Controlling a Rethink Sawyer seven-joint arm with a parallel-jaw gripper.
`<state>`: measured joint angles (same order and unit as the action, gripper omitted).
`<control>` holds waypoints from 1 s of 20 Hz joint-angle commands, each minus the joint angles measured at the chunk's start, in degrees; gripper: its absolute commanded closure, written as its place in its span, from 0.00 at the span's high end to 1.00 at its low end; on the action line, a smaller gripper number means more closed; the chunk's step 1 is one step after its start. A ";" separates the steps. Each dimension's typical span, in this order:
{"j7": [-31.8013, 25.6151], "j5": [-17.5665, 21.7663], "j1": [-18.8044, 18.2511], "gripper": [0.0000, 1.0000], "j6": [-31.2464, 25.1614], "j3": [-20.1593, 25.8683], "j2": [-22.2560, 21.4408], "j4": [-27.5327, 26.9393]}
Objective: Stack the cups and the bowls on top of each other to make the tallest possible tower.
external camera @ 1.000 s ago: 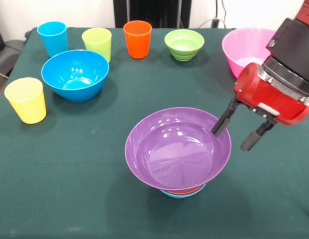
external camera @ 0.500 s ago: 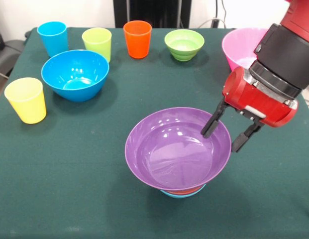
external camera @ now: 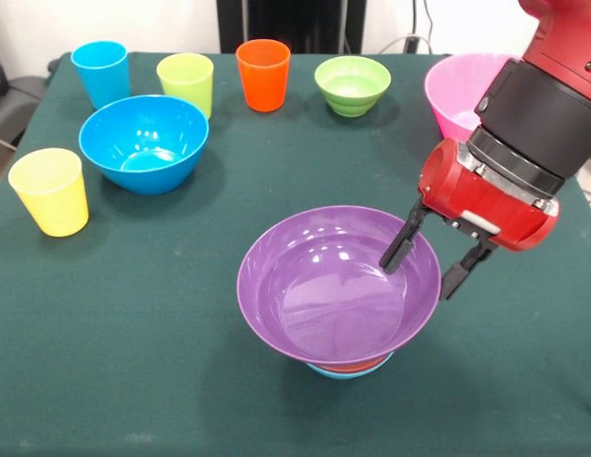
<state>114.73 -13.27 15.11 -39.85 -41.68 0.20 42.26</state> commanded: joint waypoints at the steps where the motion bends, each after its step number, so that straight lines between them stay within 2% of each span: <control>1: 11.92 -0.92 1.42 1.00 3.08 7.96 1.35 6.27; 20: 12.89 -2.68 2.40 1.00 3.58 7.16 1.78 7.53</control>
<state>114.78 -14.49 16.72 -37.68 -41.62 0.21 46.02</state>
